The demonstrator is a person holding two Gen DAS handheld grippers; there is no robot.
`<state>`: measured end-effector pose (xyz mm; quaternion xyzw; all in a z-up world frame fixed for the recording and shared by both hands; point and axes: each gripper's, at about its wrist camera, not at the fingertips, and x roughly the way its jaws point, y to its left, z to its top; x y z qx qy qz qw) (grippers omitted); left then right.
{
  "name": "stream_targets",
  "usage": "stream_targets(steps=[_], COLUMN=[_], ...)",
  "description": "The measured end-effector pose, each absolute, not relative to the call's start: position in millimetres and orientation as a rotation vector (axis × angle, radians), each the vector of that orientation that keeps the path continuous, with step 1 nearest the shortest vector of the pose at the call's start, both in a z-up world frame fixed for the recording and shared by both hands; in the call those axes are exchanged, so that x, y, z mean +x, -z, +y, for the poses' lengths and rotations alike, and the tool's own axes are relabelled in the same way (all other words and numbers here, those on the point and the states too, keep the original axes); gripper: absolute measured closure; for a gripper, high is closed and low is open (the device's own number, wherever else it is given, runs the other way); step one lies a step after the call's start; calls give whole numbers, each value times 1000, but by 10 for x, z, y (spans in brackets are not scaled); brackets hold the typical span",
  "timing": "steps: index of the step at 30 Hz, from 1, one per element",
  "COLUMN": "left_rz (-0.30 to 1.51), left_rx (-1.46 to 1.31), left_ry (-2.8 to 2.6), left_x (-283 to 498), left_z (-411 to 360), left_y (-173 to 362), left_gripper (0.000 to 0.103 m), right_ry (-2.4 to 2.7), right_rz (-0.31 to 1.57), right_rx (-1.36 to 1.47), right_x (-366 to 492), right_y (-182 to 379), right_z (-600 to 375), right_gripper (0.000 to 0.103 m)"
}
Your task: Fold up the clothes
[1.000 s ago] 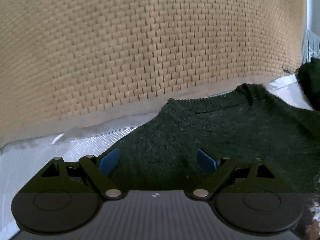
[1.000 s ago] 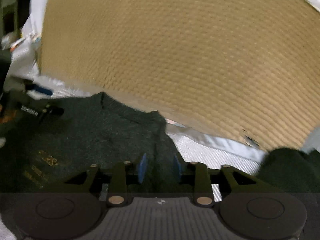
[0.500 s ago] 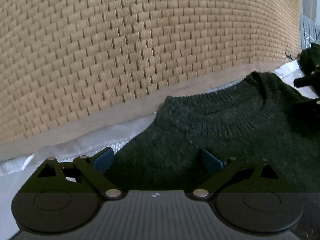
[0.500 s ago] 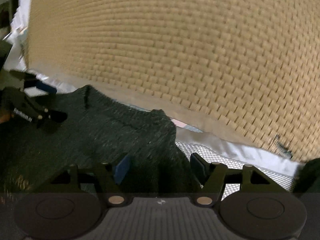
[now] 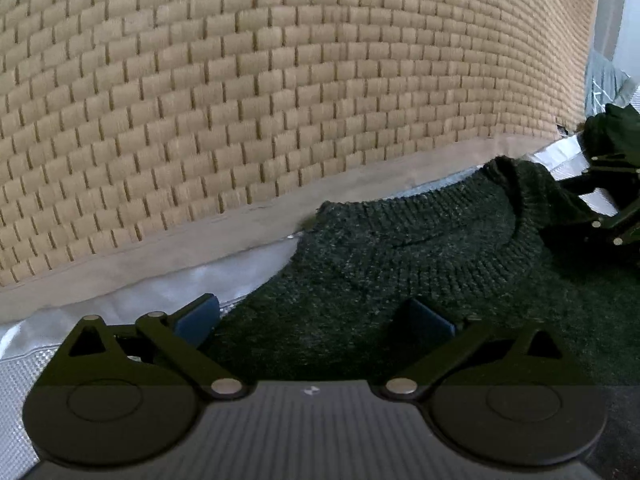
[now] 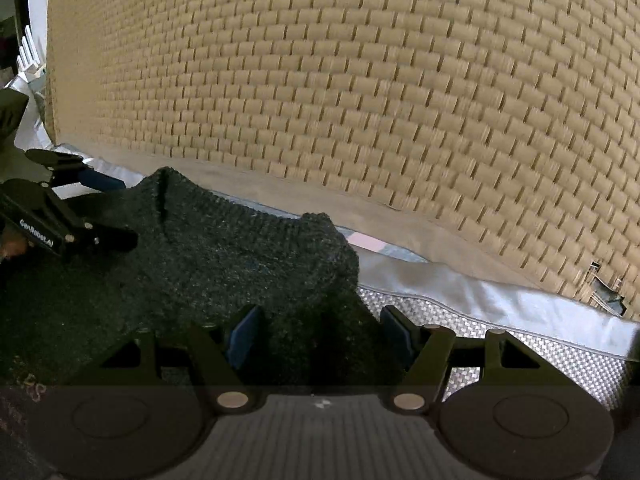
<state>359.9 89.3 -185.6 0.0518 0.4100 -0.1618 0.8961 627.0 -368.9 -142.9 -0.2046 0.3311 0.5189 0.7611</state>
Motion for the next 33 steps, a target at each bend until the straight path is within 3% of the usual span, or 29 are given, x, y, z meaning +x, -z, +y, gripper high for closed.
stream_targets(steps=[6,10,13,15,17,33], left_rz=[854,858,864,869,865,653], left_rx=[112,111,113,115,130,249], left_ry=[352,371,376,378,362,241], left_x=[3609,3579,3549,3531,3500,3693], left_z=[873,859,836,820,818,706], left_y=[1844,1822,1794,1772,1740,1262], left_gripper=[5,21,40,59,86,88], right_ry=[-1151,-1170,-1188,-1204,-1203,-1079], right_rz=[738,757,762,755,714,441], right_rx=[-421,-415,-418,-443,-493,-568], right_x=[6247,6202,6150,6089,5994,6011], right_y=[1453,1446,1432,1414,1398,1044], right_z=[-3647,-3608,-3589,-3577,-3556,-3308], right_gripper=[32,38,59,76,82,86])
